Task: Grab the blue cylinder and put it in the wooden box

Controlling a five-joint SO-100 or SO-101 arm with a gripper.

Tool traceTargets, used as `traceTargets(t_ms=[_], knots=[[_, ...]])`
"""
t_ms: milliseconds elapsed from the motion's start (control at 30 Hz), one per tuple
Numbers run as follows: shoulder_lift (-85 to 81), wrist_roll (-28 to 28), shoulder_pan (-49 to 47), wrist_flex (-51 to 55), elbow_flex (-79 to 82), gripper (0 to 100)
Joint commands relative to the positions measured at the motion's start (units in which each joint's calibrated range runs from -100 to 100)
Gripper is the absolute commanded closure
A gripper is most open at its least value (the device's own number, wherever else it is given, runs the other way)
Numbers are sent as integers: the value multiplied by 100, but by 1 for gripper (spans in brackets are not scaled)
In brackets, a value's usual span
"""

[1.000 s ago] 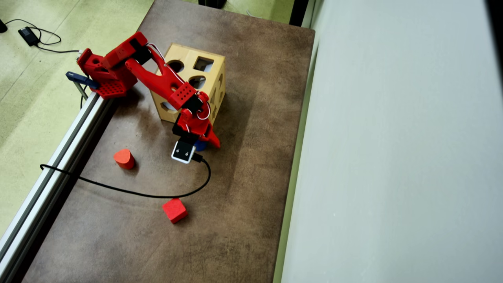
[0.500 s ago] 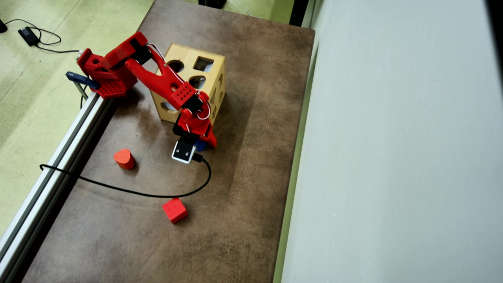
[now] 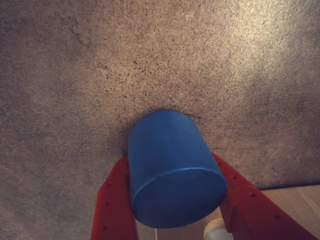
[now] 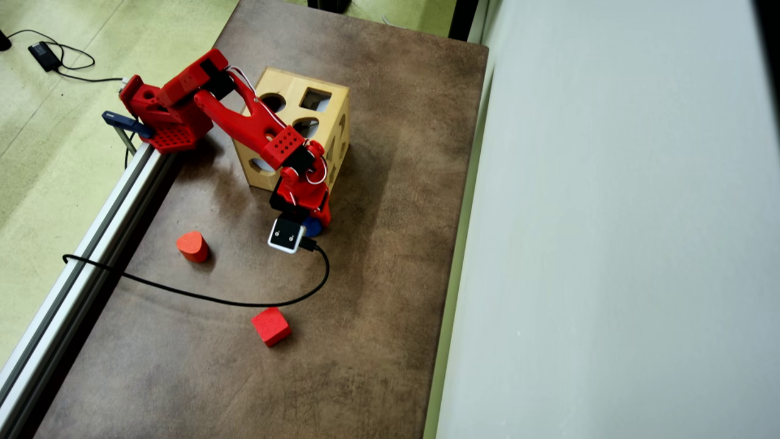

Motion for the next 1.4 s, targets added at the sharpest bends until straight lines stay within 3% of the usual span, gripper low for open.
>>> traceTargets(t_ms=[0, 700, 933, 1367], knots=[[-683, -5, -66, 78, -3, 96], [-5481, -5, -51, 2498, -12, 96], [-5651, -5, -579, 3399, -3, 96], [-6186, -20, -1872, 3463, 1518, 96]])
